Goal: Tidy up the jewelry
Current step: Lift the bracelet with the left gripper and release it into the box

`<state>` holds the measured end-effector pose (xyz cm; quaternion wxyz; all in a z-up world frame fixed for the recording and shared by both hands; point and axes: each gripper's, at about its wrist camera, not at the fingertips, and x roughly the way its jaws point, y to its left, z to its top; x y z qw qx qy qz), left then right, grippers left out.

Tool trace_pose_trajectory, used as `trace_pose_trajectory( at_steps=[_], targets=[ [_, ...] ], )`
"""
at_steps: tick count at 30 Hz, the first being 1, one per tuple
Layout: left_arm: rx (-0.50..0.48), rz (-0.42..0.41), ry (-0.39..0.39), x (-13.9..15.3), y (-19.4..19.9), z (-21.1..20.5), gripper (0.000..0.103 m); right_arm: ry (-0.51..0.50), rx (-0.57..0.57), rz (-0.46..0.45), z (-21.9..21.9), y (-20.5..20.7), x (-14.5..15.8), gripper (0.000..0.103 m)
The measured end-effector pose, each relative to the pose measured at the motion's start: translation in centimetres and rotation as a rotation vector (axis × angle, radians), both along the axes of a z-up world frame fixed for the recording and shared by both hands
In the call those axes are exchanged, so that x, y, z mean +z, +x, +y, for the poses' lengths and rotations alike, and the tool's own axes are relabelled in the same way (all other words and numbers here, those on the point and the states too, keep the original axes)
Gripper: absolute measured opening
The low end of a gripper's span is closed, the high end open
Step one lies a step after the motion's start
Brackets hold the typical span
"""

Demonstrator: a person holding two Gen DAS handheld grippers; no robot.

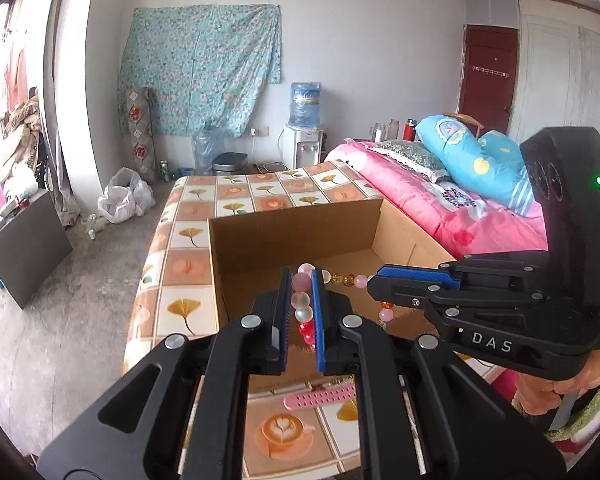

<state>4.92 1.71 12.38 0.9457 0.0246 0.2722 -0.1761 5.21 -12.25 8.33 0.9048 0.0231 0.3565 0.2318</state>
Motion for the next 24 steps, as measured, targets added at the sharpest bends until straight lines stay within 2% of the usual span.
trace_pose_trajectory(
  at_steps=[3,6,12,15,19,21,24],
  targets=[
    [-0.021,0.051,-0.021,0.6,4.2,-0.5,0.009,0.002,0.029,0.099,0.3,5.6,0.0,0.010],
    [-0.014,0.112,0.005,0.3,8.6,-1.3,0.009,-0.015,0.044,0.228,0.7,10.8,-1.4,0.010],
    [0.007,0.344,0.066,-4.6,18.2,-1.8,0.009,-0.059,0.044,0.458,1.1,20.0,-5.8,0.010],
    [0.025,0.425,0.121,-6.8,21.2,-2.1,0.009,-0.059,0.030,0.550,1.4,23.3,-8.4,0.010],
    [0.064,0.455,0.217,-8.4,22.8,-2.1,0.009,-0.014,-0.001,0.657,1.5,26.4,-11.4,0.011],
    [0.064,0.461,0.208,-8.2,22.7,-1.8,0.012,0.001,-0.022,0.683,1.4,26.8,-11.9,0.011],
    [0.078,0.416,0.160,-6.9,21.8,-0.9,0.026,0.018,-0.036,0.667,0.9,26.9,-11.6,0.011]
  ],
)
